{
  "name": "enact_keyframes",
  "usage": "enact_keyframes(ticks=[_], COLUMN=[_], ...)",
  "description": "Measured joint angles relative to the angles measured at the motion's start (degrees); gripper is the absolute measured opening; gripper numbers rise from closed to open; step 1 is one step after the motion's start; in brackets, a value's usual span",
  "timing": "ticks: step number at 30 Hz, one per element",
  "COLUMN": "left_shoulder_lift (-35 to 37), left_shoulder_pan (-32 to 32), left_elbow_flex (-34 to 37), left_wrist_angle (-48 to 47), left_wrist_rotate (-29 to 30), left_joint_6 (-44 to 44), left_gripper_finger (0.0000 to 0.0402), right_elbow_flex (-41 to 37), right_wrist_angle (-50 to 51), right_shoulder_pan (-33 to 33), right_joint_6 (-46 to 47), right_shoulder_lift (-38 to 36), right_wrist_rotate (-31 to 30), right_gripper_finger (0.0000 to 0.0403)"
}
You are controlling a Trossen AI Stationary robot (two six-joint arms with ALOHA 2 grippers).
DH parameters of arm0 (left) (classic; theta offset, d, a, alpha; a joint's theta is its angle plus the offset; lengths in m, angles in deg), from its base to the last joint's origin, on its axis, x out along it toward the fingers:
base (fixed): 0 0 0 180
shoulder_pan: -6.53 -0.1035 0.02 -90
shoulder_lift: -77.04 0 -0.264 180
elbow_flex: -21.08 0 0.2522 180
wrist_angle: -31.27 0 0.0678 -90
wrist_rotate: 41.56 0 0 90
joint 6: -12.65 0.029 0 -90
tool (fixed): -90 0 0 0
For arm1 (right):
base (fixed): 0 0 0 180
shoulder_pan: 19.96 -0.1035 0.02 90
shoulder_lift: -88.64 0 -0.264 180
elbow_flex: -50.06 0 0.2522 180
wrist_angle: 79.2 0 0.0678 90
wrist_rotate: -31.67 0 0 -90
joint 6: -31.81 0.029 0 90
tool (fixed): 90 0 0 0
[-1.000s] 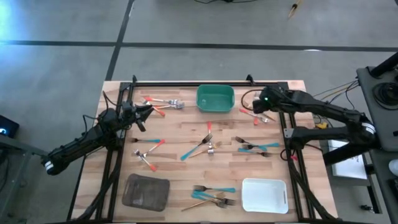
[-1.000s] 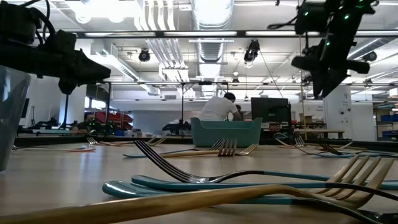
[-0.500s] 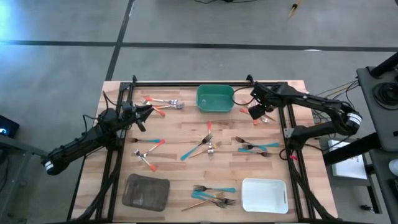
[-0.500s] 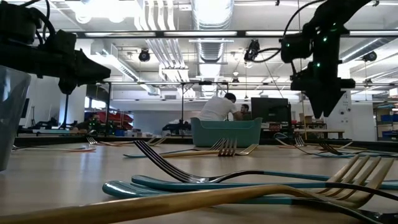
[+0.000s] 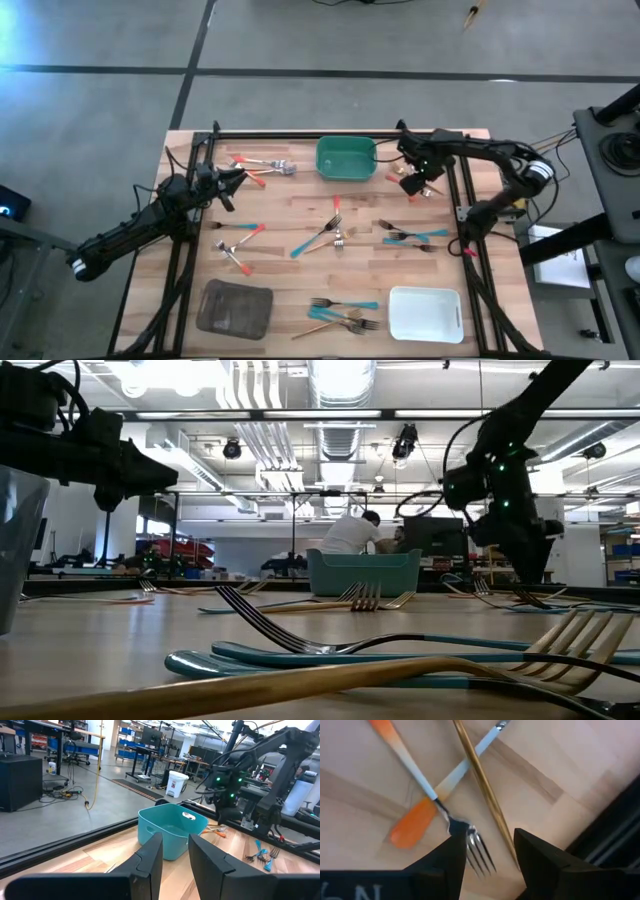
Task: Sort silverware by color (type)
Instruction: Put the gold fork into the blue bin
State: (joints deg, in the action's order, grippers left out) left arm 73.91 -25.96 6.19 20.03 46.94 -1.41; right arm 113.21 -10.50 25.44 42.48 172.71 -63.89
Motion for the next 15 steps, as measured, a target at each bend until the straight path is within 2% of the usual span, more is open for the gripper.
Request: enact_keyframes(ticks=[15], left_shoulder_lift=[0.0], left_shoulder_pan=[0.0], left_elbow_flex=[0.0], left_wrist_angle=[0.0], left_wrist_rotate=[0.0], left_joint_6=[0.0], left_gripper_finger=[0.0078], right_elbow_flex=[0.2], right_wrist_angle=[-7.0], right_shoulder_pan=[0.4], right_joint_6=[-3.7], right_shoulder_lift=[6.9], right_wrist_rotate=[0.0], right_gripper_finger=[0.0134])
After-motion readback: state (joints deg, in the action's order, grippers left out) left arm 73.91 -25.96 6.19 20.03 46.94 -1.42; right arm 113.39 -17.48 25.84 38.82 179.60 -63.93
